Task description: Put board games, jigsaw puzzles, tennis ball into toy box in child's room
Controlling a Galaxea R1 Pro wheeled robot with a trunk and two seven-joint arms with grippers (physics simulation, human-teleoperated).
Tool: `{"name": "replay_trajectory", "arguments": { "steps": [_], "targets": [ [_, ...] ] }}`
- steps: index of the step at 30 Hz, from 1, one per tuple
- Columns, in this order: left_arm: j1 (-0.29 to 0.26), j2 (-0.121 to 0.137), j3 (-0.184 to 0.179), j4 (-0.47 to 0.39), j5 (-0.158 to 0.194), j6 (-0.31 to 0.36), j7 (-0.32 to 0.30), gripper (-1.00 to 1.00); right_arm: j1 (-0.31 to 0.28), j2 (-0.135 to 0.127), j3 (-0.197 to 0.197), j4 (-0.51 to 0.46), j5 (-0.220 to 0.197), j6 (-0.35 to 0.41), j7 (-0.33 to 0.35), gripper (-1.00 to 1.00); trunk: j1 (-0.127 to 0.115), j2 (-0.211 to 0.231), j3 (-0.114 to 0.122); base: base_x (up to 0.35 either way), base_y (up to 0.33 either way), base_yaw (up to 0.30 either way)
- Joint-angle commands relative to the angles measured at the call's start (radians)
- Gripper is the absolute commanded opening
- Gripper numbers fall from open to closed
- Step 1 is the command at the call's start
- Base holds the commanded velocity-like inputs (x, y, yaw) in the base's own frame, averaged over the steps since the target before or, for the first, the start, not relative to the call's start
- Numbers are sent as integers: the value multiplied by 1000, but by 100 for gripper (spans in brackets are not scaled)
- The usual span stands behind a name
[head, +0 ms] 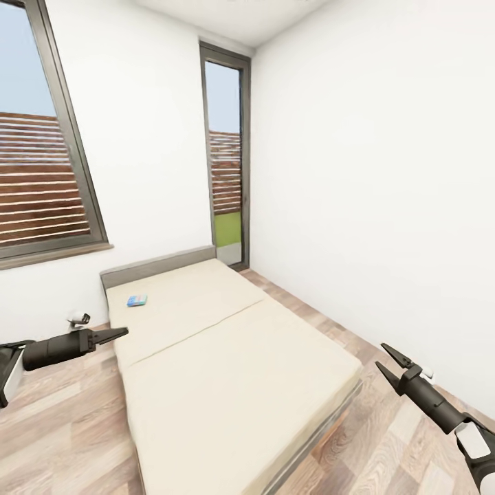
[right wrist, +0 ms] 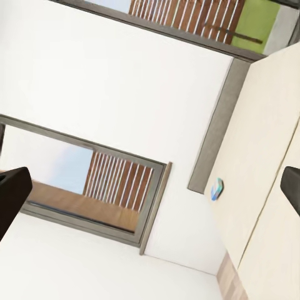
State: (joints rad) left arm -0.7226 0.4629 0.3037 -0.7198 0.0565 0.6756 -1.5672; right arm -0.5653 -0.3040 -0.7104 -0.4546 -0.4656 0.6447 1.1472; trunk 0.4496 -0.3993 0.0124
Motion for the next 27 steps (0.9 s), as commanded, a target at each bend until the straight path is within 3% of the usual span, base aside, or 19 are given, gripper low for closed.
{"name": "replay_trajectory", "arguments": {
  "steps": [1, 13, 27],
  "targets": [
    [0, 0, 0, 0, 0, 10, -4, 100, -1, 0, -3, 1, -1, 7, 2, 100, 0, -1, 1, 0, 220, -173],
    [0, 0, 0, 1, 0, 10, -4, 100, -1, 0, -3, 1, -1, 7, 2, 100, 0, -1, 13, 0, 94, -166],
    [0, 1, 1, 1, 0, 10, -4, 100, -1, 2, -4, 1, -1, 7, 2, 100, 0, -1, 16, 0, 116, -29]
  ]
}}
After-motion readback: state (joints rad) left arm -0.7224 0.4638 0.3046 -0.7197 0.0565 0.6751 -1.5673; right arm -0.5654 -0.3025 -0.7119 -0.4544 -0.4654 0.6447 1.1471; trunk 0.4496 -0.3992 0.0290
